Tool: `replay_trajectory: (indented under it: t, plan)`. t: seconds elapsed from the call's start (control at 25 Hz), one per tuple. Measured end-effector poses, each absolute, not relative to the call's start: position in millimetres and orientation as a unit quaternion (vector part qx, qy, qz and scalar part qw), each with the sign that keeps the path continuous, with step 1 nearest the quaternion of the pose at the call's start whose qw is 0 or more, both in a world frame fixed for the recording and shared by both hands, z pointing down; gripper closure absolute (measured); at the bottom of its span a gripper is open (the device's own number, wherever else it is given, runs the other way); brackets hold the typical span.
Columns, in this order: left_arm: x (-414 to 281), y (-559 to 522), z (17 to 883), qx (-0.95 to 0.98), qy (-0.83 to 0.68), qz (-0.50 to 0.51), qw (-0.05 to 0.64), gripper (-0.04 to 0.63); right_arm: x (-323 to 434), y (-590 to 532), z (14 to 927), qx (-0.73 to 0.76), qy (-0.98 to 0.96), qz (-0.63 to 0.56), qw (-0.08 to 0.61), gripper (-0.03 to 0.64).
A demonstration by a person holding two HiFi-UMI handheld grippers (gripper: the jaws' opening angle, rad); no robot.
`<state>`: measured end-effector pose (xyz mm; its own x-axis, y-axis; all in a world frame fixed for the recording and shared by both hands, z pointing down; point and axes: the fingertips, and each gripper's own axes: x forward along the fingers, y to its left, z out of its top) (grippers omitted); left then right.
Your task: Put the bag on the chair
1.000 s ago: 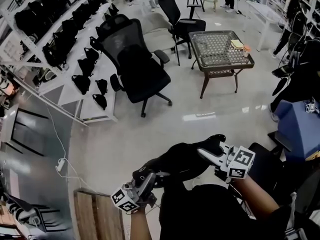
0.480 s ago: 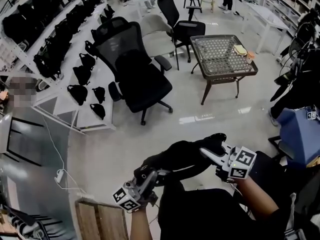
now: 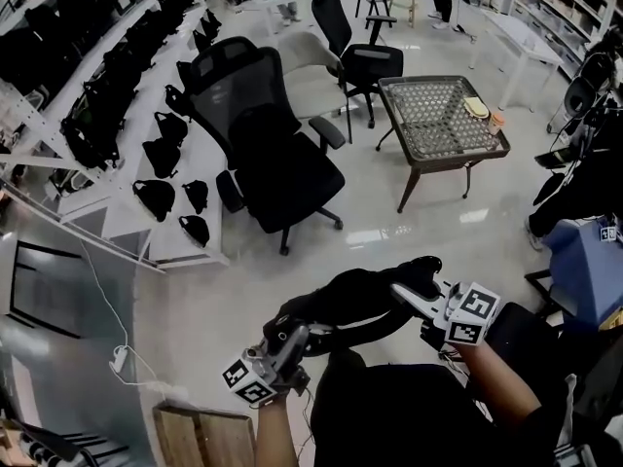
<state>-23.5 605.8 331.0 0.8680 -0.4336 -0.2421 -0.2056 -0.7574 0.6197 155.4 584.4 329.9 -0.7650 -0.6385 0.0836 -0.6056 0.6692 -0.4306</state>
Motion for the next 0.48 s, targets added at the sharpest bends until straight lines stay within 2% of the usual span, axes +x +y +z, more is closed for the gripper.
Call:
replay_trajectory:
  t: [0.48]
  plan:
    - [-80.2, 522.0, 338.8, 0.915, -0.154, -0.199, 0.317, 0.572, 98.9, 515.3, 334.8, -0.362, 0.903, -0.230, 0.015, 0.601]
